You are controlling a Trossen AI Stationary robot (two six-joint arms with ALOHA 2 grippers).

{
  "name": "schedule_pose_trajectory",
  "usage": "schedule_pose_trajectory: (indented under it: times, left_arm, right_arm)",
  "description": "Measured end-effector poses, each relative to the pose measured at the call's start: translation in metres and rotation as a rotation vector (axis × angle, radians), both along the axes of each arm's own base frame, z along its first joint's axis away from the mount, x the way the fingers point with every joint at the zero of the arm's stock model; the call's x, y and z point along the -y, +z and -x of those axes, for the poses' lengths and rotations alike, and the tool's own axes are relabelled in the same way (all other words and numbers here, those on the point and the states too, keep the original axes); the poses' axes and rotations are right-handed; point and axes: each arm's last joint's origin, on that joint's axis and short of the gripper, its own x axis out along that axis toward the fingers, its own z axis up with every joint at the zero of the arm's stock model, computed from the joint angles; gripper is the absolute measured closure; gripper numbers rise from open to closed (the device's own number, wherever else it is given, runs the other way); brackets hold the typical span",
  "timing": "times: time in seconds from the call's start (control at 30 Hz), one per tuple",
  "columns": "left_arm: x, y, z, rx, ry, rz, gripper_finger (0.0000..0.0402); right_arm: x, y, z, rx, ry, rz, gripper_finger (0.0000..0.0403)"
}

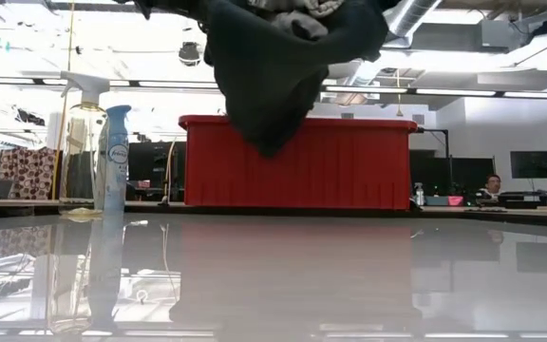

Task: Fold Laundry from Bin
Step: Put the stacked folded clothes into the red laundry bin

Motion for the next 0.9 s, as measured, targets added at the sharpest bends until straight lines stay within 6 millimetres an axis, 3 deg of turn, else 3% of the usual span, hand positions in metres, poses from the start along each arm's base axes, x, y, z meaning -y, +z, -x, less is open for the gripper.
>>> schedule_pose_trajectory:
  times: [0.13,0.4,0.57,0.77,0.9]
  left_arm:
    - [-0.024,0.005,0.011,0.013,0.072,-0.012,0.0379]
    - [-0.067,0.007,0.037,0.028,0.220,-0.010,0.0379]
    - [-0.092,0.007,0.053,0.058,0.300,-0.020,0.0379]
    - [-0.126,0.003,0.046,0.120,0.286,0.003,0.0379]
    - [-0.152,0.017,0.027,0.108,0.255,-0.059,0.0379]
  right_arm:
    - [0.028,0.009,-0.006,0.026,-0.009,0.010,0.0311]
    - [0.087,0.023,-0.056,0.050,0.042,0.040,0.0311]
    - [0.118,0.037,-0.075,0.015,0.044,0.085,0.0311]
    - [0.143,0.042,-0.081,0.006,0.019,0.122,0.0311]
    - [0.156,0.042,-0.069,-0.001,-0.014,0.141,0.0311]
